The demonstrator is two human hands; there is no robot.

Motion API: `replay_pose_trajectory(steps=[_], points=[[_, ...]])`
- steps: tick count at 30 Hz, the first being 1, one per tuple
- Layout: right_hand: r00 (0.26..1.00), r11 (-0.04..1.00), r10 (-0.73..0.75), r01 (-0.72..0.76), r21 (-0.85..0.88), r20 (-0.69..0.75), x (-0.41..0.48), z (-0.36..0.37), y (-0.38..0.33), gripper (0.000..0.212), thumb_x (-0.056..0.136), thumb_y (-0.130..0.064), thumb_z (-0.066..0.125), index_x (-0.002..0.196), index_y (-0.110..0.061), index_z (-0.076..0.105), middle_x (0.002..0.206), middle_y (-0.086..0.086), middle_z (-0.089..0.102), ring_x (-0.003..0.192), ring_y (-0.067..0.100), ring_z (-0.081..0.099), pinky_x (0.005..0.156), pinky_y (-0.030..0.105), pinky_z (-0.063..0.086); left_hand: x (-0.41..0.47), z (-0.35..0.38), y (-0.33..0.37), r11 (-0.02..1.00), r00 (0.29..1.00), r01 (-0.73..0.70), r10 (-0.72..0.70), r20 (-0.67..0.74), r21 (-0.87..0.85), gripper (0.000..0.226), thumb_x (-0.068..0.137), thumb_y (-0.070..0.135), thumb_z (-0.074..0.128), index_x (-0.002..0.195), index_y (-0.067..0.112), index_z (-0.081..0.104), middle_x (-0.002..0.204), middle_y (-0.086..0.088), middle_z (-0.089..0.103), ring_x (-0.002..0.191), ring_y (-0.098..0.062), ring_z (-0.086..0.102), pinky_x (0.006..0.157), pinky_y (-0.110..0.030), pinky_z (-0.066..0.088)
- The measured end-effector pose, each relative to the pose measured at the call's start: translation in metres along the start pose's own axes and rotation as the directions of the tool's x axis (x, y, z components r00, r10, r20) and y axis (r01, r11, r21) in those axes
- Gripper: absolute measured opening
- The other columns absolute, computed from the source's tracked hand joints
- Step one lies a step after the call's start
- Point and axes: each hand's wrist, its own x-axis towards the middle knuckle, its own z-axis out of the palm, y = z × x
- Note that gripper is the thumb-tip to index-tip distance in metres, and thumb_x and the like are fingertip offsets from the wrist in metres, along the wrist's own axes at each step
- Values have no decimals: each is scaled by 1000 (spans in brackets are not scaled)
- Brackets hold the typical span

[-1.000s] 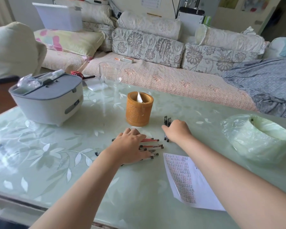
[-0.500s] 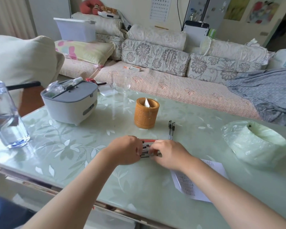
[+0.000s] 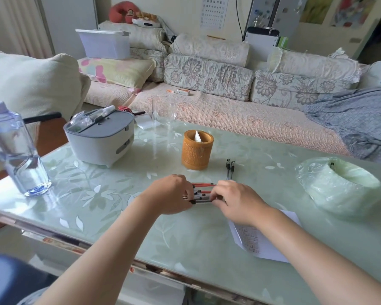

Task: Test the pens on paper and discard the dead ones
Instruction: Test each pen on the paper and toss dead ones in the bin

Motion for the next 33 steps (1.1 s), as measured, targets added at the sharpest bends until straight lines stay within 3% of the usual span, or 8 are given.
replay_pose_trajectory(steps=[5,12,16,19,24,26,29,33], points=[[995,988,98,-96,120,-10,-20,-15,20,13,99,-25,48,100,-22,61,99,-9,53,91,13,52,83,31,45,7,-3,25,997,997,53,-55,-46,-47,18,90,36,57,104,28,65,94,6,64,82,-17,55,64,-26,39],[990,967,138,-125,223,-42,-56,-27,43,28,99,-19,46,124,-24,57,118,-9,60,108,11,56,91,29,45,35,7,77,961,997,-46,28,-69,-274,15,92,29,59,97,20,69,85,1,68,77,-19,61,70,-38,52],[985,978,142,-124,170,-96,-73,-25,63,23,101,-32,44,116,-29,60,105,-9,63,97,14,57,79,32,45,51,14,107,942,995,-89,68,-76,-325,14,90,33,63,100,24,67,84,8,65,76,-13,60,68,-27,48],[973,973,203,-188,134,-108,-86,-24,85,23,102,-36,41,115,-32,60,100,-10,64,91,15,59,75,34,46,64,19,118,952,996,-89,79,-46,-292,12,90,35,62,99,28,67,93,9,68,80,-11,61,71,-28,51],[970,970,208,-188,151,-125,-93,-20,110,22,101,-20,46,113,-20,64,103,-4,63,99,16,57,83,31,44,81,30,137,938,993,-114,105,-48,-326,10,89,28,66,96,24,70,87,10,70,75,-7,61,63,-15,46],[971,964,203,-175,200,-126,-90,-22,114,23,99,-15,45,113,-19,63,104,-8,61,99,12,56,85,27,44,87,35,143,925,993,-111,87,-81,-363,9,89,28,66,94,24,70,84,12,69,71,-4,60,59,-15,44],[972,959,192,-157,237,-133,-86,-25,119,17,97,-25,48,105,-24,63,92,-17,55,87,7,55,77,27,46,93,40,148,904,992,-101,62,-107,-415,7,89,29,65,90,26,71,78,14,66,68,0,58,56,-15,41],[976,945,192,-156,289,-102,-80,-22,124,17,100,-29,49,99,-20,63,87,-9,58,82,11,56,72,28,43,98,44,148,886,991,-88,34,-126,-455,6,87,28,67,85,26,72,76,11,70,69,-2,63,62,-22,51]])
